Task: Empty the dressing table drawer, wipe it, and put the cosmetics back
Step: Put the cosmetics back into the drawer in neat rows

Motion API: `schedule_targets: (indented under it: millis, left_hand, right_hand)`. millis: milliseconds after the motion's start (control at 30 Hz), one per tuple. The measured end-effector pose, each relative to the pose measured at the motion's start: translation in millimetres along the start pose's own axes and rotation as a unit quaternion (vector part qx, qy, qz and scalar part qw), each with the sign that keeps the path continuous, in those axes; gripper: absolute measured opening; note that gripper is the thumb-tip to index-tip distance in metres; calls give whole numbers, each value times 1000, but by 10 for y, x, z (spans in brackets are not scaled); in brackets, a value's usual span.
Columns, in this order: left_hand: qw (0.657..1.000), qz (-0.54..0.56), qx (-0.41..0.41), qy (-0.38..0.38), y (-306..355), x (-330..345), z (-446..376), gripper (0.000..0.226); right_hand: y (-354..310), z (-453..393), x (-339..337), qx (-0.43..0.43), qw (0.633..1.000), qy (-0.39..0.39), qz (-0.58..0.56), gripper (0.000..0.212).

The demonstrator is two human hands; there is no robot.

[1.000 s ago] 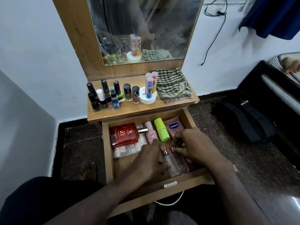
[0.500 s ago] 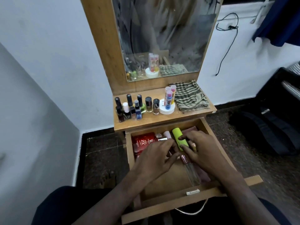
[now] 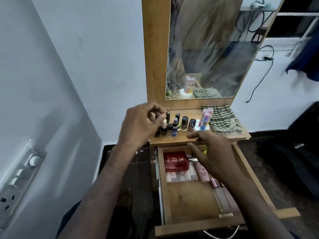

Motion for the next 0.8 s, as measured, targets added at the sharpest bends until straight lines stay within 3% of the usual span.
schedule_targets:
  millis: [133,333,567,800]
  left_hand:
    - [998,14,-18,54,-284,-249,-30,6]
    - [999,-33,-12,-1,-413,-114,-139,20]
    - [995,-96,-2,-7,-385,22,-166,23]
    - [994,-103,-32,-14,-520,41,-214,25]
  right_hand:
    - [-261,-298,-17,-22,1000,12,11,20]
    - [-471,-952,-222,-47,996,71,30,13]
    - [-632,-1473,128,-101,981,-108,122,17]
    - [-626,-1489,288,-92,976,-138,140,16]
Point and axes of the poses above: each hand's wrist, its own z-axis away from the middle knuckle, its own x-axis out of the palm, y = z × x, the point moved 10 cm from there along -z, towards the middle knuckle, and after that the axes turned 14 degrees about z, right-handed, at the moved point
